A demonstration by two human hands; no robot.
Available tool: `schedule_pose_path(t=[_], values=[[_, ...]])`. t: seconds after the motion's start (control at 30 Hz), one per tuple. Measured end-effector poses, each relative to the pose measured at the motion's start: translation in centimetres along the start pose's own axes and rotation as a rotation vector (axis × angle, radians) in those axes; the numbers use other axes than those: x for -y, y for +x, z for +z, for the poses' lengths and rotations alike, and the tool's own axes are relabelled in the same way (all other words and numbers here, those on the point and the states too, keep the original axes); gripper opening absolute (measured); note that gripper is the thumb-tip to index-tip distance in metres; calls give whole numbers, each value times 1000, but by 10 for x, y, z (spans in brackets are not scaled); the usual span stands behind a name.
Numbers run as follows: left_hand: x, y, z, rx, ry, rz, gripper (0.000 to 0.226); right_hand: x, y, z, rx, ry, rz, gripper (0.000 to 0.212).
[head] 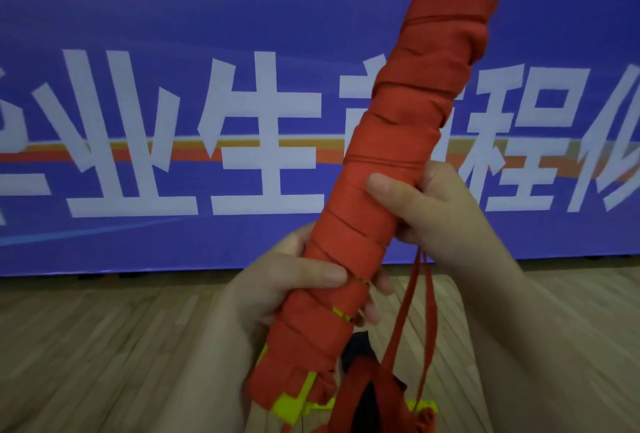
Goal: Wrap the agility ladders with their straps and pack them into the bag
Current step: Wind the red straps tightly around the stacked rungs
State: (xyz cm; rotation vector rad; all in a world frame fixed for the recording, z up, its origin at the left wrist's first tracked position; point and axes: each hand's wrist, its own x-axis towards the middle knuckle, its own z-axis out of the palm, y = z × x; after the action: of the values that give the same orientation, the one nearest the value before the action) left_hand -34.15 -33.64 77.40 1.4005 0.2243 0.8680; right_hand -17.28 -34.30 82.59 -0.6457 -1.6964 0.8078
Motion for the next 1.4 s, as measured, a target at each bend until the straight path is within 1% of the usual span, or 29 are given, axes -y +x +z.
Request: schedule_pose_path(t=[0.03,0.07,0.13,0.17,0.2,0.23,0.33,0.4,0.43,0.47,0.53,0.57,0.6,0.63,0.7,0.77,0.8,0.87,0.93,0.97,1.0,1.07,1.13,1.17,1.2,1.23,1.3,1.37,1.4], values=[[0,0,2,-80,80,5,53,-1,-1,2,-22,-45,6,21],[0,1,6,-218,287,35,48,-1,0,3,-39,-106,30,26],[4,7,17,-560,844,142,42,4,2,4,-49,-223,88,33],[6,10,21,-670,1025,205,43,7,4,4,-52,-240,100,33],[10,12,22,-701,1064,235,45,7,5,2,-59,-231,98,33],[13,14,21,-641,977,216,49,7,6,1,-58,-212,86,33],[3,12,8,-248,467,32,61,10,3,-3,42,-141,46,24],[1,12,4,-85,383,-20,54,11,0,-2,110,-91,29,15],[5,15,7,-128,426,25,47,10,-1,-1,99,-79,30,15],[9,19,13,-256,506,97,42,9,-1,1,60,-90,34,18],[18,25,21,-622,701,230,48,5,1,4,-54,-169,26,30],[20,27,22,-733,780,277,52,2,3,5,-104,-222,5,33],[21,28,21,-733,808,281,57,1,6,6,-157,-270,-2,31],[19,27,18,-642,770,244,61,0,6,7,-196,-293,-9,29],[7,20,8,-367,541,148,65,-1,4,8,-206,-230,-34,22],[-4,14,0,-181,343,88,58,-2,1,11,-167,-86,-52,11],[-6,12,2,-174,335,98,48,0,0,14,-159,-44,-48,9],[-4,13,11,-371,503,170,34,5,-1,16,-170,-70,-4,16],[6,15,27,-709,848,240,35,11,0,13,-155,-174,54,24],[11,17,32,-824,965,285,36,14,0,10,-138,-184,76,28],[15,19,34,-845,999,305,37,16,1,5,-117,-162,85,31],[19,18,31,-673,851,206,44,16,-1,0,-60,-90,85,26],[14,15,24,-382,498,90,55,10,-3,-2,-26,-4,68,11],[11,15,22,-268,293,45,55,7,-3,-2,-36,39,50,7],[9,14,22,-214,188,22,48,5,-3,-1,-48,48,28,6],[10,16,24,-250,190,33,38,4,-3,0,-54,22,18,9],[15,21,29,-512,466,146,29,8,-3,3,-22,-113,63,26],[18,23,31,-750,722,264,37,13,-3,5,30,-315,93,38],[17,22,29,-777,787,285,42,15,-2,5,40,-353,93,33]])
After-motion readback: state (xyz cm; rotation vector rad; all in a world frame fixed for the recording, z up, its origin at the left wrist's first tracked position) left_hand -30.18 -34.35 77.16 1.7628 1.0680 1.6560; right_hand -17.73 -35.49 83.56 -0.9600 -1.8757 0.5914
